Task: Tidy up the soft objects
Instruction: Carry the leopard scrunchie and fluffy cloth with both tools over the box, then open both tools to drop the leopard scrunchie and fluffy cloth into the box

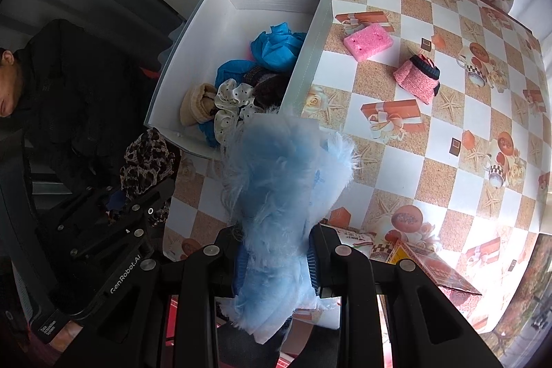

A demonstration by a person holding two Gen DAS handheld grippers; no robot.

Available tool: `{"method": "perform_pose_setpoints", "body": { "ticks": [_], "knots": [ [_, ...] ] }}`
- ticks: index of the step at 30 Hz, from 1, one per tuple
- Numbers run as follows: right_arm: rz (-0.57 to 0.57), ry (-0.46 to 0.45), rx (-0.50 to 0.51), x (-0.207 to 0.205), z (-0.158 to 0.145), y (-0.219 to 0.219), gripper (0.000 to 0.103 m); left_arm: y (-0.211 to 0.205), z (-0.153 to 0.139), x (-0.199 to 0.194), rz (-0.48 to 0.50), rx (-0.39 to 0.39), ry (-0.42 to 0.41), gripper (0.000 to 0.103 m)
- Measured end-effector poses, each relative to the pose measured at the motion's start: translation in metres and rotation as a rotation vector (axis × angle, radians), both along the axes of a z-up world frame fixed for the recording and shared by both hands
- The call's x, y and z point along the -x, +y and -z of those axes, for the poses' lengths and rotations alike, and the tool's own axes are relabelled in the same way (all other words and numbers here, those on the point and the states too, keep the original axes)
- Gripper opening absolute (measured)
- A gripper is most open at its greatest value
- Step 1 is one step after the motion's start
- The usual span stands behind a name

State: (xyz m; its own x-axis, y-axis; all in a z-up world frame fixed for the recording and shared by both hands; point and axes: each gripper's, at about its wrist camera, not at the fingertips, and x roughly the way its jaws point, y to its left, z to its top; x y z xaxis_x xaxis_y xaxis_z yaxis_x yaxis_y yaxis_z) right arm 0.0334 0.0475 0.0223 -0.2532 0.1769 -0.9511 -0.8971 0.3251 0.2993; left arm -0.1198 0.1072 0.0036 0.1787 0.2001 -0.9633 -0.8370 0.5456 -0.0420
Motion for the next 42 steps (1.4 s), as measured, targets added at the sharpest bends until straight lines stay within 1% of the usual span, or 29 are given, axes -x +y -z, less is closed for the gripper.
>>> {"method": "perform_pose_setpoints", "body": {
  "ticks": [5,11,17,20,31,33,35,36,37,38,39,40,41,42],
  "knots": [
    [0.009,-0.006,-0.018,-0.007,0.0,0.031,0.03,0.027,0.005,-0.002,-0.055,0.003,-0.009,0.027],
    [0.006,0.005,-0.06,-0.007,-0.003,0.068,0.03,0.051,0.015,-0.014,-0.088,0.0,0.004,0.027],
    [0.0,-0.006,-0.096,-0.007,-0.005,0.105,0.03,0.069,0.022,-0.017,-0.121,-0.001,0.013,0.027],
    [0.009,-0.009,-0.101,-0.01,-0.003,0.12,0.03,0.077,0.028,-0.018,-0.142,0.004,0.016,0.027],
    [0.071,0.057,-0.077,-0.017,0.018,0.155,0.03,0.092,0.047,-0.017,-0.173,0.035,0.018,0.029],
    [0.093,0.082,-0.082,-0.02,0.019,0.159,0.03,0.094,0.047,-0.017,-0.173,0.031,0.012,0.031],
    [0.094,0.092,-0.094,-0.021,0.017,0.164,0.03,0.094,0.045,-0.018,-0.167,0.021,0.006,0.04],
    [0.089,0.097,-0.098,-0.021,0.017,0.166,0.032,0.093,0.044,-0.018,-0.166,0.011,0.004,0.053],
    [0.088,0.101,-0.099,-0.023,0.016,0.167,0.04,0.093,0.043,-0.018,-0.169,-0.002,0.0,0.07],
    [0.092,0.108,-0.103,-0.025,0.016,0.167,0.057,0.092,0.041,-0.017,-0.176,-0.016,-0.007,0.077],
    [0.102,0.112,-0.109,-0.028,0.014,0.166,0.066,0.092,0.039,-0.016,-0.184,-0.023,-0.017,0.083],
    [0.115,0.113,-0.115,-0.032,0.013,0.163,0.081,0.091,0.039,-0.016,-0.189,-0.017,-0.023,0.085],
    [0.131,0.112,-0.118,-0.036,0.011,0.16,0.09,0.092,0.04,-0.016,-0.186,-0.005,-0.031,0.086],
    [0.147,0.113,-0.115,-0.042,0.01,0.156,0.091,0.092,0.04,-0.017,-0.181,0.003,-0.044,0.09]
  ]
}}
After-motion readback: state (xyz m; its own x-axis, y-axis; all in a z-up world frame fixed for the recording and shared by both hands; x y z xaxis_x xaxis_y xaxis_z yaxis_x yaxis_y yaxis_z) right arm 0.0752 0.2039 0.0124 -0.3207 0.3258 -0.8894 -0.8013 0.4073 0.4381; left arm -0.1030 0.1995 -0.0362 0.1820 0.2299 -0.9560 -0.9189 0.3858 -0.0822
